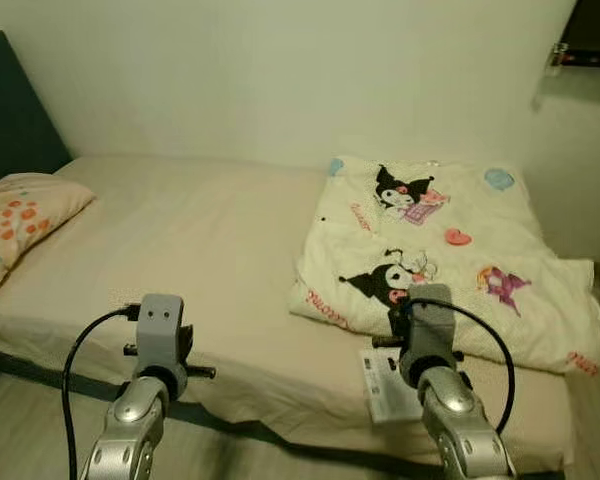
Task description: Clean up the room
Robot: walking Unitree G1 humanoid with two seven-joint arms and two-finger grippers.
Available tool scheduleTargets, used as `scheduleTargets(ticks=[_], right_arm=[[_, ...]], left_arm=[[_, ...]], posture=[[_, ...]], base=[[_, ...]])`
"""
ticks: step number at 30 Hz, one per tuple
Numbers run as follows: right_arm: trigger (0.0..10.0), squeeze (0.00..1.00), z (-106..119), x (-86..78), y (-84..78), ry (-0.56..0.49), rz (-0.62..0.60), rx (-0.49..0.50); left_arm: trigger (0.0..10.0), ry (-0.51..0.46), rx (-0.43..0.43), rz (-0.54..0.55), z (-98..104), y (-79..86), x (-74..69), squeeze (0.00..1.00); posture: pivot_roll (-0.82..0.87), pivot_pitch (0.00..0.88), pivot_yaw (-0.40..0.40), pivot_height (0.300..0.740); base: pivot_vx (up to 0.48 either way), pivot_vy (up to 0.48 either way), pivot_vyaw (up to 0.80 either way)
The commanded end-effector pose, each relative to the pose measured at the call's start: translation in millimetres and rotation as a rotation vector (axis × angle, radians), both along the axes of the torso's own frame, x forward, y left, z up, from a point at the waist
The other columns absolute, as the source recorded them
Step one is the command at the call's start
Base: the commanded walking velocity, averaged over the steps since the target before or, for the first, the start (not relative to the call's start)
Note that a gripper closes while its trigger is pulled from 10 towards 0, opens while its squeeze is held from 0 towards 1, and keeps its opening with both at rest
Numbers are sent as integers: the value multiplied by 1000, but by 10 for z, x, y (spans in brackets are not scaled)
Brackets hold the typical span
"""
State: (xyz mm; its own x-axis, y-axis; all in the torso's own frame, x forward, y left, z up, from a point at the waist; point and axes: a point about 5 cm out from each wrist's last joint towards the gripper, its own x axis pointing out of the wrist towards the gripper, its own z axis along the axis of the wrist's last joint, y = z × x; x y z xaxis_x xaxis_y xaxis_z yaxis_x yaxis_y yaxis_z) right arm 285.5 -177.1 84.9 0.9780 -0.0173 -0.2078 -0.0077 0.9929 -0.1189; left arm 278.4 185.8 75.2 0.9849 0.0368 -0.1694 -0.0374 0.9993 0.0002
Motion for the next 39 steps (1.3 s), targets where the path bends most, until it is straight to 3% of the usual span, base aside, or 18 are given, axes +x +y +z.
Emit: scheduleTargets(ticks=[1,10,15,24,39], right_arm=[[10000,0,-50,-24,30,-11,2,52],[10000,0,-71,-115,-60,-88,-83,25],[10000,0,-189,-198,-116,-51,-131,83],[10000,0,-306,-248,-77,17,-145,81],[10000,0,-373,-318,17,65,-143,97]], left_arm=[[10000,-9,-6,-6,-37,-6,-33,0],[10000,-8,-56,-10,-116,-17,-67,0],[10000,9,-27,-43,-147,-58,-81,0],[10000,29,-27,-79,-190,-82,-122,0],[10000,35,-22,-104,-189,-60,-183,0]], posture=[[-95,77,43,611],[-120,96,83,611],[-117,112,86,611],[-111,139,84,611],[-116,211,79,562]], base=[[0,0,0],[0,0,0],[0,0,0],[0,0,0],[0,0,0]])
